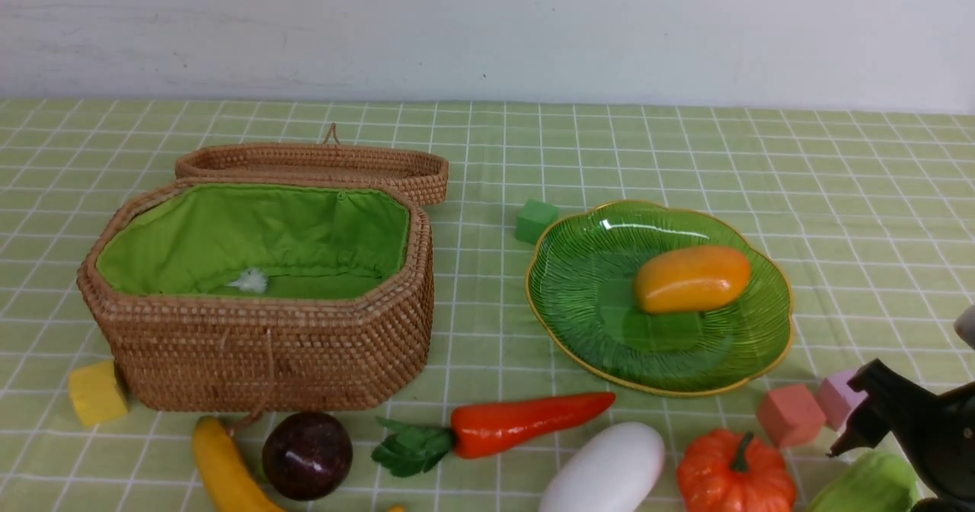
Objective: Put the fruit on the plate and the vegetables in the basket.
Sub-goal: Take a chayote with your right arm and place it on the basket on the left.
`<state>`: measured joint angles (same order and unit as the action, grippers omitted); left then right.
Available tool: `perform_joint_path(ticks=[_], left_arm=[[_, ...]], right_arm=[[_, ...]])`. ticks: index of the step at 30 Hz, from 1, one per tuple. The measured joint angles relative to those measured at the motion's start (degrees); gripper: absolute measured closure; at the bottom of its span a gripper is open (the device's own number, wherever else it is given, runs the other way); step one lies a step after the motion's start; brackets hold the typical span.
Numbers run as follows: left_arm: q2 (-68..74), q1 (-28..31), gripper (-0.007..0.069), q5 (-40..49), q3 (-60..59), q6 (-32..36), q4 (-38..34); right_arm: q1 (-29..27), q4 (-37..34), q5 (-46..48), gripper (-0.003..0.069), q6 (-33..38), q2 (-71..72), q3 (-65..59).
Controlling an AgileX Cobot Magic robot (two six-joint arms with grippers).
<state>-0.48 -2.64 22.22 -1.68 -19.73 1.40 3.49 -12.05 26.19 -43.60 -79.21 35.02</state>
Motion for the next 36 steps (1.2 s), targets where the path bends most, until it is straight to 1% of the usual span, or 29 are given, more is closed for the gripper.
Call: perform_joint_path(ticks=[4, 10, 15, 19, 23, 28, 29, 32, 34, 35, 36], left_arm=[[0.0, 0.0, 0.0386, 0.0, 0.0, 0.0, 0.0], [0.0, 0.0, 0.0386, 0.0, 0.0, 0.0, 0.0], [0.0, 0.0, 0.0386, 0.0, 0.0, 0.0, 0.0], [0.0, 0.0, 0.0386, 0.0, 0.0, 0.0, 0.0], [0.0, 0.0, 0.0386, 0.0, 0.0, 0.0, 0.0], [0.0, 0.0, 0.0386, 0.0, 0.0, 0.0, 0.0], [0.0, 0.0, 0.0386, 0.0, 0.0, 0.0, 0.0], [0.0, 0.0, 0.0386, 0.0, 0.0, 0.0, 0.0], [0.0, 0.0, 0.0386, 0.0, 0.0, 0.0, 0.0], [0.0, 0.0, 0.0386, 0.0, 0.0, 0.0, 0.0], [0.0, 0.0, 0.0386, 0.0, 0.0, 0.0, 0.0]], right_arm=[[0.0, 0.4, -1.0, 0.0105, 0.1, -2.6, 0.0], [0.0, 0.5, 0.1, 0.0139, 0.6, -6.5, 0.2], [0.0, 0.6, 1.3, 0.0209, 4.1, -7.1, 0.7], [0.0, 0.6, 2.0, 0.0209, 7.7, -5.4, 0.5], [0.0, 0.6, 3.0, 0.0209, 11.0, 0.6, 2.6], [0.1, -1.3, 1.8, 0.0209, 19.4, 7.3, 10.1], [0.6, -3.1, 1.6, 0.0209, 24.4, 8.6, 14.2], [4.0, -8.6, 1.6, 0.0209, 35.0, 8.9, 22.9], [6.8, -12.7, 1.7, 0.0209, 41.3, 7.8, 28.2], [7.5, -13.2, 1.7, 0.0209, 42.1, 7.4, 28.8], [10.8, -17.4, 1.7, 0.0209, 48.0, 5.0, 33.9]])
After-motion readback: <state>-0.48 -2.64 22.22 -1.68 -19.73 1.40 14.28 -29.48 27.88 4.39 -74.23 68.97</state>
